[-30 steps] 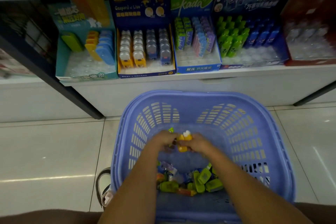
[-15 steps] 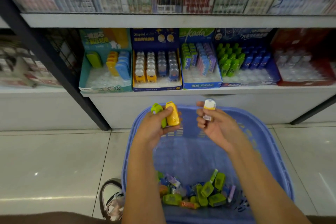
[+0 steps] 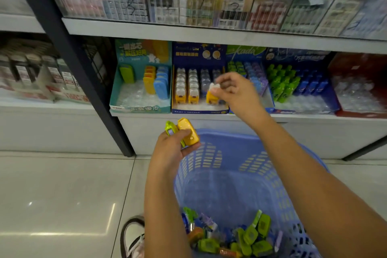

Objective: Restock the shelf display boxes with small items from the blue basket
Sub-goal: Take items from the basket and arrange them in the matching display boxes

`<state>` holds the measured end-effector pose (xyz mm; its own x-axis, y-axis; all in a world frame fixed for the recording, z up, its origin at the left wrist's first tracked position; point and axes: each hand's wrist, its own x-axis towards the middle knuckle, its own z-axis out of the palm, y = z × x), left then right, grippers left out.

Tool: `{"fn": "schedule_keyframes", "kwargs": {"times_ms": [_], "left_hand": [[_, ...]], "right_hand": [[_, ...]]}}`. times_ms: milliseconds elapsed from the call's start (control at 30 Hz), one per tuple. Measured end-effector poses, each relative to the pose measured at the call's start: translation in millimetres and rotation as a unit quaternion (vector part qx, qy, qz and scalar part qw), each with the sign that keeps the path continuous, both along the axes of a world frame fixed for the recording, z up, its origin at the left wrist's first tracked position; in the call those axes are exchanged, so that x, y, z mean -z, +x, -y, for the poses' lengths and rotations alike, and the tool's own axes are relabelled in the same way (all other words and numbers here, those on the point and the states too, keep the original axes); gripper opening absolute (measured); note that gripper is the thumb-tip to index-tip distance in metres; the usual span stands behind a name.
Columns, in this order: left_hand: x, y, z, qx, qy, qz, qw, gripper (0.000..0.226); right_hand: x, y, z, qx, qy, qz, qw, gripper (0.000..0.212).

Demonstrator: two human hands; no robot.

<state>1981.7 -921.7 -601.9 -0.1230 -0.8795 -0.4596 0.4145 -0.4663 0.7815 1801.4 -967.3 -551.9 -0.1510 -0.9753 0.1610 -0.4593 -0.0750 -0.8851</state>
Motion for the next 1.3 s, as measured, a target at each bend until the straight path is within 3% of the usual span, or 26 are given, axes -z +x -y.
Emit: {"fn": "schedule_keyframes", "kwargs": {"times_ms": [200, 467, 667, 867, 1000, 1067, 1167, 1233, 1300], "left_hand": [[6.9, 12.3, 5.3, -0.030, 0.001, -0.015, 0.999, 0.009], [8.4, 20.9, 5.5, -0.046, -0.020, -0.017, 0.999, 0.012], [9.8, 23.8, 3.1, -0.021, -0.042, -0.005, 0.999, 0.012], [6.7, 22.9, 5.1, -0.038, -0.040, -0.008, 0.998, 0.010], [-2.2, 19.4, 4.3, -0.077, -0.035, -0.026, 0.996, 0.008], [-4.4, 18.7, 4.1, -0.110, -0.041, -0.046, 0.992, 0.007], [-4.8, 19.7, 6.2, -0.158, -0.054, -0.076, 0.983, 0.010], [-5.8, 19.9, 6.5, -0.175, -0.064, -0.101, 0.977, 0.011], [-6.8, 19.6, 5.9, -0.186, -0.076, -0.122, 0.972, 0.013]], "right_hand": [[13.7, 40.7, 30.5, -0.078, -0.054, -0.148, 0.984, 0.014], [32.6, 57.0, 33.6, -0.093, -0.093, -0.205, 0.970, 0.014], [35.7, 59.9, 34.9, -0.071, -0.083, -0.191, 0.975, 0.013], [32.2, 58.2, 43.5, -0.083, -0.088, -0.295, 0.948, 0.014], [23.3, 58.6, 38.5, -0.097, -0.044, -0.323, 0.940, 0.023], [23.2, 59.4, 23.9, -0.091, -0.015, -0.273, 0.958, 0.034], [27.7, 64.5, -9.9, -0.099, 0.034, -0.044, 0.994, 0.023], [30.5, 73.0, -27.9, -0.125, 0.078, 0.107, 0.983, 0.020], [32.9, 83.6, -36.3, -0.121, 0.070, 0.173, 0.975, 0.024]]}}
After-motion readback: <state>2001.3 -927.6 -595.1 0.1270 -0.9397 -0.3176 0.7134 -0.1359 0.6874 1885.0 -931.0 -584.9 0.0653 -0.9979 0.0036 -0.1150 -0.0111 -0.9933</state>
